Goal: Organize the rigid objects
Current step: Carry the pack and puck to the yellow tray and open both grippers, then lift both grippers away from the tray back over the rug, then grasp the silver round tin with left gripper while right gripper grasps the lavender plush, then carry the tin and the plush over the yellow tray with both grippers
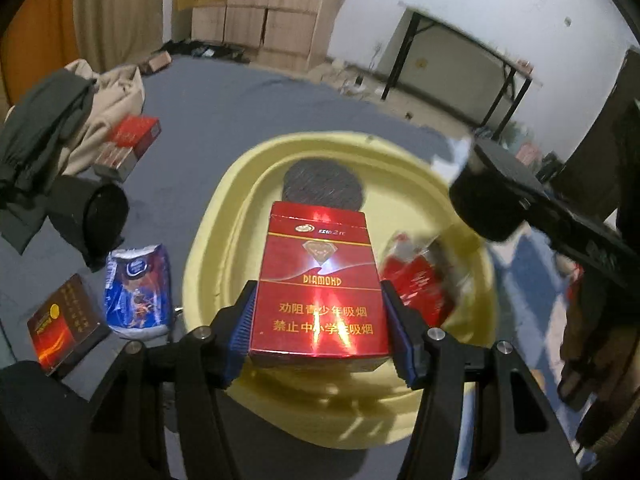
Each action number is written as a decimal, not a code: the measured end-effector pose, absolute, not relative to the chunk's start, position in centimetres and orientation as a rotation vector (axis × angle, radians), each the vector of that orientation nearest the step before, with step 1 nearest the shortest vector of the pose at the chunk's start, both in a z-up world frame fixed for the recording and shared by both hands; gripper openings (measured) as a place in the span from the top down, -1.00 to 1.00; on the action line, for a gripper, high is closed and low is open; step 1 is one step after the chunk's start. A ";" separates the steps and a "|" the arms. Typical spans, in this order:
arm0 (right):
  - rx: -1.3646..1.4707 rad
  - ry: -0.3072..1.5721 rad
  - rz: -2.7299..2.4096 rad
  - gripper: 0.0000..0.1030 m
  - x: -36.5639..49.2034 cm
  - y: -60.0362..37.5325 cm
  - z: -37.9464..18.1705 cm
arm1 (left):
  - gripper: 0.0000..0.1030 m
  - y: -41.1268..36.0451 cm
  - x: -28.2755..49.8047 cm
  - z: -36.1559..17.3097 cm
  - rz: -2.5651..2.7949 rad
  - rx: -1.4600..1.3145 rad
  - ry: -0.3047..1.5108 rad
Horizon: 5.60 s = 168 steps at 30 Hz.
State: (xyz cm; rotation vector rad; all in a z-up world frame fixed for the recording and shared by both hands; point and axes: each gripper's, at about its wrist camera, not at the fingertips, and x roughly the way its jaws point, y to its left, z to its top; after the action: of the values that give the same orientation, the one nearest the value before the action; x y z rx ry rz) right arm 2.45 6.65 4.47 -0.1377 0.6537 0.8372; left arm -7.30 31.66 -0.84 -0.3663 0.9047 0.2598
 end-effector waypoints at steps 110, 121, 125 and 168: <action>-0.085 0.753 0.262 -0.60 0.7 -30.0 -5.8 | -0.09 -3.3 15.0 -4.2 -0.324 0.079 0.893; -0.097 0.745 0.268 -0.07 0.8 -29.8 -6.4 | 0.04 -3.1 12.8 -2.5 -0.303 0.031 0.864; -0.062 0.695 0.257 -0.06 -0.1 -30.6 -4.4 | 0.04 -2.4 9.5 0.6 -0.313 0.062 0.822; -0.237 0.603 0.460 -0.06 -13.6 -23.5 1.9 | 0.04 15.5 -7.1 9.3 0.001 -0.146 0.764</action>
State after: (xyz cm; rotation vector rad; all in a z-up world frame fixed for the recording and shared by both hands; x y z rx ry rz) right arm -13.55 -23.47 1.89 -0.2370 0.6027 0.4601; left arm -7.05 15.48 9.25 -0.1456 0.7643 0.0008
